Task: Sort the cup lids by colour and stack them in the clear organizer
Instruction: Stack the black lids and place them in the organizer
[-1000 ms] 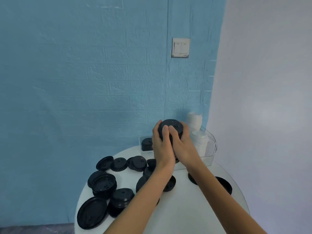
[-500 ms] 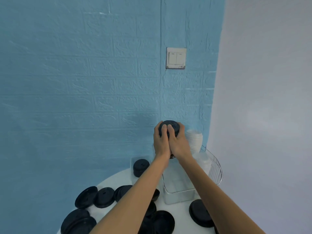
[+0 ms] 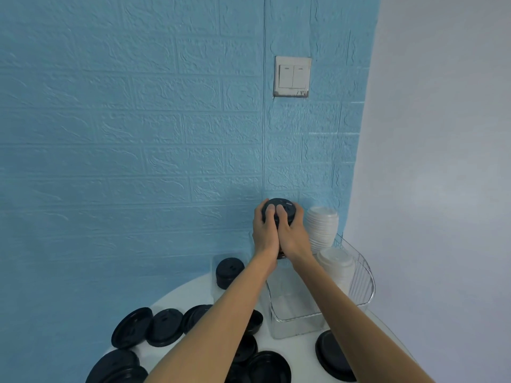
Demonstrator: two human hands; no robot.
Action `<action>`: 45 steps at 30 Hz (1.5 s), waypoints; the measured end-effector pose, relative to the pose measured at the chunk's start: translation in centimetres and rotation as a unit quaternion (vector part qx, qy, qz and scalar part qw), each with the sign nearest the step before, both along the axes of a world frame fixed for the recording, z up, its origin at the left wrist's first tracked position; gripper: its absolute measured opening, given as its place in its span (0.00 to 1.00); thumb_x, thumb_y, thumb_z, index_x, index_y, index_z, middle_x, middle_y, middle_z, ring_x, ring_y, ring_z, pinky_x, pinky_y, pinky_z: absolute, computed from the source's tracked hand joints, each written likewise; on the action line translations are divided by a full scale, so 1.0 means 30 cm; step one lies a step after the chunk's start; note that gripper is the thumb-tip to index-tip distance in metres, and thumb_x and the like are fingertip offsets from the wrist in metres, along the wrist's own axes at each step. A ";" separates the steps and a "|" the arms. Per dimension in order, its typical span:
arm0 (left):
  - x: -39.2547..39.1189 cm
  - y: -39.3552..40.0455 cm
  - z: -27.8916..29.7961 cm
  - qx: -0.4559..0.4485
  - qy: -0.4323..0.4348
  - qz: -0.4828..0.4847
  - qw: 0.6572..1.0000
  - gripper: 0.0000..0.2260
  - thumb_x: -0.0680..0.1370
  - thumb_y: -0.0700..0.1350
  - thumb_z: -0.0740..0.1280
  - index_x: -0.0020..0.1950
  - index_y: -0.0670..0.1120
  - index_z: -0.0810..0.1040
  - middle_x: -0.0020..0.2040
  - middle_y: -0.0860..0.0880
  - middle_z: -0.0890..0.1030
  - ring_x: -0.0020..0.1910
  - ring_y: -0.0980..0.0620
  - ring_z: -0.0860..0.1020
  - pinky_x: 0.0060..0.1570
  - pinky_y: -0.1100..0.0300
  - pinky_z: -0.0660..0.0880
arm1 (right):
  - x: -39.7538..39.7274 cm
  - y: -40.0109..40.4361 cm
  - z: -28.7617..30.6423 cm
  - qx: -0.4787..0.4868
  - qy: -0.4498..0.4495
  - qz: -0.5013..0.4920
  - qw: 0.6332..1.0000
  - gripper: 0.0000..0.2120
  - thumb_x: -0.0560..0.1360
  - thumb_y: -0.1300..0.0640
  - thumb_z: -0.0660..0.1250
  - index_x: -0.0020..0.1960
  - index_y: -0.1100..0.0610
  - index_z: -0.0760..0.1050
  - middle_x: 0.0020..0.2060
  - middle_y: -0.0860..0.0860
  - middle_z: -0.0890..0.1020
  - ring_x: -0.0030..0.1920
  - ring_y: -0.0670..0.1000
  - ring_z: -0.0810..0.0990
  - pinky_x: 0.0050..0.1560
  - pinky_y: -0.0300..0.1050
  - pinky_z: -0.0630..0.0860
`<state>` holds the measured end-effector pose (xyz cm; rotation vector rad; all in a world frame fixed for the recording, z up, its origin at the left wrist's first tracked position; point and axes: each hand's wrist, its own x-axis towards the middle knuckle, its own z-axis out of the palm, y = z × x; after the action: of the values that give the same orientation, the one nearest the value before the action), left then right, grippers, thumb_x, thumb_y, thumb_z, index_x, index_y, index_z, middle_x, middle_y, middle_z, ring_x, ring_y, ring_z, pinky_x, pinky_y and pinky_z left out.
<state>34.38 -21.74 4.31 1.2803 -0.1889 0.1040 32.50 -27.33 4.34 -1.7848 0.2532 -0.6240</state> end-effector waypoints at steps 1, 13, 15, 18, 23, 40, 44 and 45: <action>0.006 0.000 0.003 0.004 0.000 0.002 1.000 0.12 0.83 0.55 0.61 0.66 0.59 0.76 0.60 0.53 0.82 0.59 0.53 0.81 0.63 0.50 0.78 | 0.005 -0.003 0.004 -0.001 0.000 0.005 1.000 0.23 0.80 0.34 0.55 0.72 0.41 0.60 0.61 0.49 0.80 0.58 0.54 0.81 0.63 0.58 0.77; 0.047 -0.016 -0.026 0.050 0.054 0.004 0.997 0.10 0.81 0.57 0.59 0.61 0.62 0.74 0.59 0.51 0.79 0.60 0.49 0.78 0.64 0.45 0.76 | 0.044 -0.039 -0.048 0.019 0.034 0.036 0.999 0.23 0.82 0.37 0.56 0.74 0.44 0.60 0.59 0.50 0.80 0.58 0.55 0.80 0.63 0.55 0.76; 0.047 -0.013 -0.024 0.047 0.078 0.005 0.996 0.11 0.83 0.55 0.58 0.64 0.59 0.73 0.60 0.48 0.78 0.59 0.48 0.77 0.60 0.48 0.77 | 0.048 -0.045 -0.047 0.006 0.052 0.046 0.998 0.24 0.82 0.37 0.56 0.74 0.45 0.59 0.58 0.50 0.80 0.56 0.54 0.79 0.62 0.53 0.76; 0.055 -0.012 -0.020 0.050 0.097 0.005 0.994 0.11 0.84 0.52 0.58 0.66 0.56 0.71 0.60 0.46 0.77 0.56 0.48 0.77 0.54 0.52 0.76 | 0.058 -0.055 -0.037 -0.011 0.079 0.060 0.995 0.25 0.82 0.38 0.57 0.74 0.47 0.59 0.58 0.52 0.79 0.56 0.55 0.78 0.62 0.52 0.74; 0.061 -0.016 -0.019 0.070 0.115 0.027 0.991 0.08 0.84 0.50 0.57 0.62 0.53 0.70 0.60 0.43 0.75 0.47 0.51 0.75 0.38 0.58 0.70 | 0.086 -0.078 -0.028 -0.004 0.127 0.077 0.989 0.19 0.80 0.40 0.59 0.68 0.46 0.62 0.58 0.54 0.80 0.59 0.57 0.79 0.65 0.56 0.75; 0.083 -0.025 -0.042 0.178 0.144 0.062 0.971 0.13 0.83 0.38 0.57 0.64 0.39 0.76 0.54 0.46 0.77 0.51 0.47 0.74 0.51 0.55 0.74 | 0.112 -0.073 -0.076 -0.085 0.158 0.062 0.982 0.21 0.86 0.49 0.54 0.70 0.63 0.67 0.64 0.59 0.77 0.63 0.58 0.76 0.55 0.45 0.70; 0.079 -0.023 -0.060 0.214 0.112 0.056 0.969 0.18 0.83 0.36 0.57 0.71 0.41 0.74 0.65 0.44 0.74 0.61 0.45 0.76 0.61 0.55 0.75 | 0.110 -0.079 -0.102 -0.101 0.143 0.072 0.982 0.15 0.86 0.53 0.55 0.55 0.61 0.75 0.52 0.57 0.81 0.53 0.57 0.79 0.52 0.49 0.72; 0.078 -0.025 -0.064 0.225 0.102 0.062 0.967 0.17 0.82 0.35 0.57 0.70 0.41 0.75 0.65 0.44 0.72 0.61 0.45 0.75 0.63 0.55 0.74 | 0.108 -0.081 -0.109 -0.106 0.139 0.068 0.982 0.13 0.85 0.54 0.55 0.51 0.59 0.75 0.48 0.56 0.81 0.51 0.56 0.79 0.50 0.49 0.71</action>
<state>36.72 -22.48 2.37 1.7453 0.0501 0.0359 35.73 -29.75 1.07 -2.0772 0.2590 -0.3119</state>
